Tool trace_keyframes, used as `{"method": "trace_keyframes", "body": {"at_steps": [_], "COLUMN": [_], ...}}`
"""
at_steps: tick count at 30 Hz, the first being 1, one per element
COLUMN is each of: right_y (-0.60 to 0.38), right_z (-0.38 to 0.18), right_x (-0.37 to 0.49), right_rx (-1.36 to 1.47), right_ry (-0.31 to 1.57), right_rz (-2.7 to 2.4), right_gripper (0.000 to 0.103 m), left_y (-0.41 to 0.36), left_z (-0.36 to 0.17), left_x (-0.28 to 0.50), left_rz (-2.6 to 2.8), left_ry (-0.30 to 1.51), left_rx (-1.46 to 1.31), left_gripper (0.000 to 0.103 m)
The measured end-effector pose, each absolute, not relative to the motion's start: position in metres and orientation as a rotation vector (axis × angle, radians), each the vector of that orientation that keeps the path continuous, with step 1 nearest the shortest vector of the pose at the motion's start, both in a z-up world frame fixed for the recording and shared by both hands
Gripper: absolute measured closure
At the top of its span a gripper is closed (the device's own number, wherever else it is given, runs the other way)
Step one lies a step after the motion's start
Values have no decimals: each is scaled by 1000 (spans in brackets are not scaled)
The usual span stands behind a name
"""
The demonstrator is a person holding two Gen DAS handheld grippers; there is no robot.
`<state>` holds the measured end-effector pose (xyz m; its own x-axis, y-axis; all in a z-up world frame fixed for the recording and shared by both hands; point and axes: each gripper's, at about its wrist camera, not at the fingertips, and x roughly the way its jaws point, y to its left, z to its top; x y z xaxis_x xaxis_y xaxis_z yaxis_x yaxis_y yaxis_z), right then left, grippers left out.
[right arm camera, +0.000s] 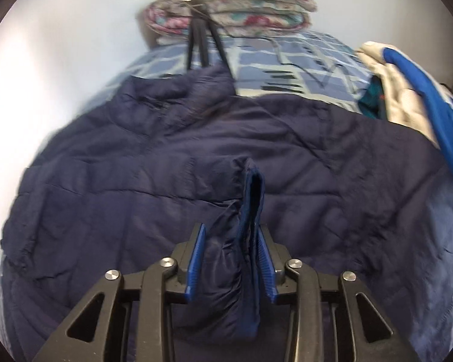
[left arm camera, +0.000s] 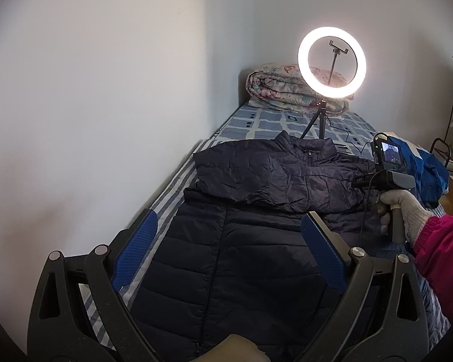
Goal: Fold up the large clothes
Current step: 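Open the right gripper and release the folded side, then grasp the sleeve cuff of the jacket with the left gripper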
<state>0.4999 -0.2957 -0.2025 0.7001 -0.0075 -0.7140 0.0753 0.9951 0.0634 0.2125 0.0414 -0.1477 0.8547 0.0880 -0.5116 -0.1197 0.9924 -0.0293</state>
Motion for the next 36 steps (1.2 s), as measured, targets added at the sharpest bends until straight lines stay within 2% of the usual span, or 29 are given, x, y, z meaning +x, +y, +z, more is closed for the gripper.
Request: {"method": "trace_keyframes", "body": {"at_steps": [7, 11, 18, 22, 25, 30, 31, 32, 36], "right_y": [-318, -329, -336, -340, -347, -375, -385, -393, -436], "right_z": [-155, -123, -100, -99, -102, -116, -119, -121, -122], "right_x": [423, 346, 224, 161, 120, 65, 54, 46, 5], "right_rx": [149, 170, 151, 126, 97, 92, 106, 114, 130], "right_ry": [679, 583, 474, 436, 418, 436, 445, 451, 429], "right_rz": [29, 89, 107, 75, 41, -52, -77, -97, -207], "right_gripper": [63, 54, 48, 45, 40, 39, 39, 39, 39], "left_y": [53, 70, 75, 51, 25, -38, -51, -68, -132], "left_z": [-124, -108, -100, -101, -104, -111, -113, -116, -132], "left_x": [197, 186, 170, 161, 156, 148, 147, 145, 140], "left_rz": [144, 163, 181, 109, 5, -191, -233, -289, -475], "left_ry": [469, 447, 433, 432, 443, 491, 504, 524, 617], "left_rx": [-70, -93, -74, -39, -36, -4, 3, 12, 35], "left_gripper": [5, 5, 5, 5, 5, 5, 9, 16, 31]}}
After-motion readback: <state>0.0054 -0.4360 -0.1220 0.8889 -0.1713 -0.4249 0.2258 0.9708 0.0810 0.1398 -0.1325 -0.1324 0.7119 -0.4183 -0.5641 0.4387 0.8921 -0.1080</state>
